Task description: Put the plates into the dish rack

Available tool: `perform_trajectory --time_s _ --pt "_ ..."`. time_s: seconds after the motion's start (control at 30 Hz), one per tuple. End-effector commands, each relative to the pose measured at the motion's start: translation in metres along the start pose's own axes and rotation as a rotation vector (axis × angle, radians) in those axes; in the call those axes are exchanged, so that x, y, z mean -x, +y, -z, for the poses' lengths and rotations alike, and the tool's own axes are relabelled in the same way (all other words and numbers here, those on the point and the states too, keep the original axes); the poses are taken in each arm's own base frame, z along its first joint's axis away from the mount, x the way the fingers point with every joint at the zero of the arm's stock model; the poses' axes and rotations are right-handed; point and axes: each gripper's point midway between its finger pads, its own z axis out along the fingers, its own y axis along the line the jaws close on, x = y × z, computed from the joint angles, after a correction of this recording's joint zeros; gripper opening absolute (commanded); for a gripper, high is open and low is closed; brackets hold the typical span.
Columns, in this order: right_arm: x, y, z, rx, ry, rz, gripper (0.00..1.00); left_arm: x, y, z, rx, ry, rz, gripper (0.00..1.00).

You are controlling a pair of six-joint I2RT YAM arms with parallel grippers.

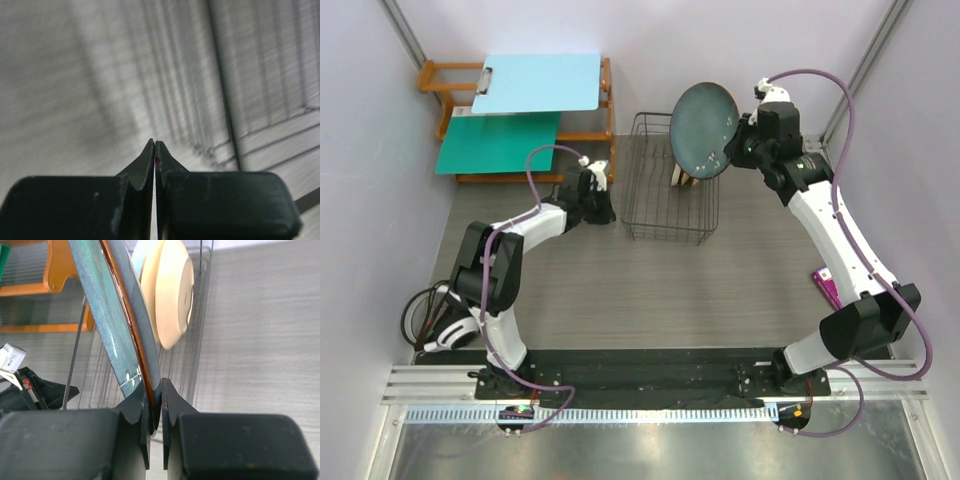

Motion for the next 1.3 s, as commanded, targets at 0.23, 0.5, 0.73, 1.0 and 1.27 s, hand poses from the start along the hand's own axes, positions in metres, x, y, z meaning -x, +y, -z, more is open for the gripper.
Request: perform_trajectory --time_s 0.23,0.5,0.73,1.0,1.27 --pt "0.149 0.049 0.035 -0.034 -0.513 -0.044 0.01 0.024 -0.064 -0.033 -0.102 -0.056 -0.057 0.00" --pt "0.124 0.086 0.017 -0.140 -0.526 0.111 0.01 0.021 -0.080 -0.045 -0.091 -0.047 -0.042 0.00" --pt "0.112 0.088 0.005 -0.303 -0.557 0.175 0.01 0.017 -0.023 -0.008 0.054 -0.046 0.087 0.57" --pt "0.092 0.083 -0.027 -0.387 -0.515 0.233 0.01 0.016 0.025 0.054 0.139 -0.090 0.151 0.76" --pt "0.057 0.074 -0.067 -0.417 -0.417 0.274 0.01 0.014 0.023 0.076 0.142 -0.137 0.138 1.00"
